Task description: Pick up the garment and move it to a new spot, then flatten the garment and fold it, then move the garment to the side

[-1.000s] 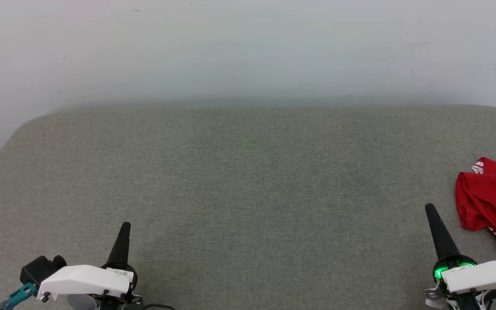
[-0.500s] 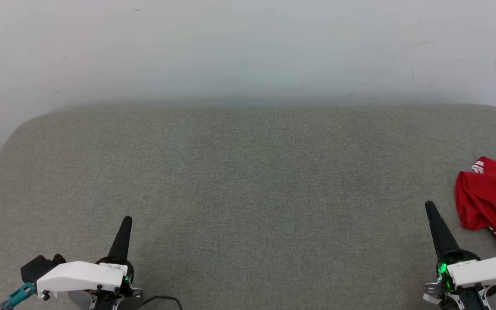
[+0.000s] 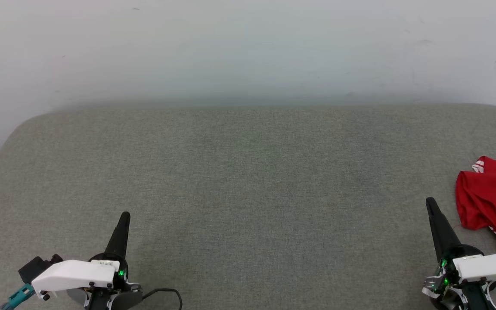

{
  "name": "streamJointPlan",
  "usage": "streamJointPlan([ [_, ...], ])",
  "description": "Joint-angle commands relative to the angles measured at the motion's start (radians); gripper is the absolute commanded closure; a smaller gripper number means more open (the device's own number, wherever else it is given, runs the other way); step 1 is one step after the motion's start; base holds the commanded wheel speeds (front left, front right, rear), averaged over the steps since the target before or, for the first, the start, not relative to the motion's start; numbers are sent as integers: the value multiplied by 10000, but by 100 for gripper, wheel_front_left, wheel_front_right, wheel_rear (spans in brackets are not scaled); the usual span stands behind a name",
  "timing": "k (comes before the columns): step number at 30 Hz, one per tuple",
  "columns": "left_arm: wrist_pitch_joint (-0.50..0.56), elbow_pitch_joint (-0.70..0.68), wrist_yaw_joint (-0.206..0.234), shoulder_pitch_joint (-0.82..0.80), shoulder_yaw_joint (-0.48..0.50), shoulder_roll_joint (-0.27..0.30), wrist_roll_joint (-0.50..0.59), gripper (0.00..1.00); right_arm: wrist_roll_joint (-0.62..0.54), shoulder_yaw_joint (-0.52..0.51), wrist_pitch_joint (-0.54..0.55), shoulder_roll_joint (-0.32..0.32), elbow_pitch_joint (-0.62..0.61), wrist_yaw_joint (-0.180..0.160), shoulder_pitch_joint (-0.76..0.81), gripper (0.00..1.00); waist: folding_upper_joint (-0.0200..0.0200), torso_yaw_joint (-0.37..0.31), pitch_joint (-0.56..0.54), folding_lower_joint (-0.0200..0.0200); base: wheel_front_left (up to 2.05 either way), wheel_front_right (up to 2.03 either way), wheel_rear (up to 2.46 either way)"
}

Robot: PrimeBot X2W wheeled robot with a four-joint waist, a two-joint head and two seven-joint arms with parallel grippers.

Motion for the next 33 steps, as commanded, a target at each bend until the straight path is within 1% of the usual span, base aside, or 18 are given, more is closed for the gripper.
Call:
streamJointPlan([
  [1,75,-5,-95,-193,72,-50,-192,100,203,-16,43,-25,37,-2,-169,100,0,0,2,-1,0,0,0],
  [26,526,99,-335,-342,404,-266,-1848,100,1959,-104,251,38,625,-3,-520,100,0,-11,42,-1,0,0,0],
  [33,583,103,-358,-353,426,-284,-1968,100,2061,-129,257,57,661,-3,-558,100,0,-12,47,-1,0,0,0],
])
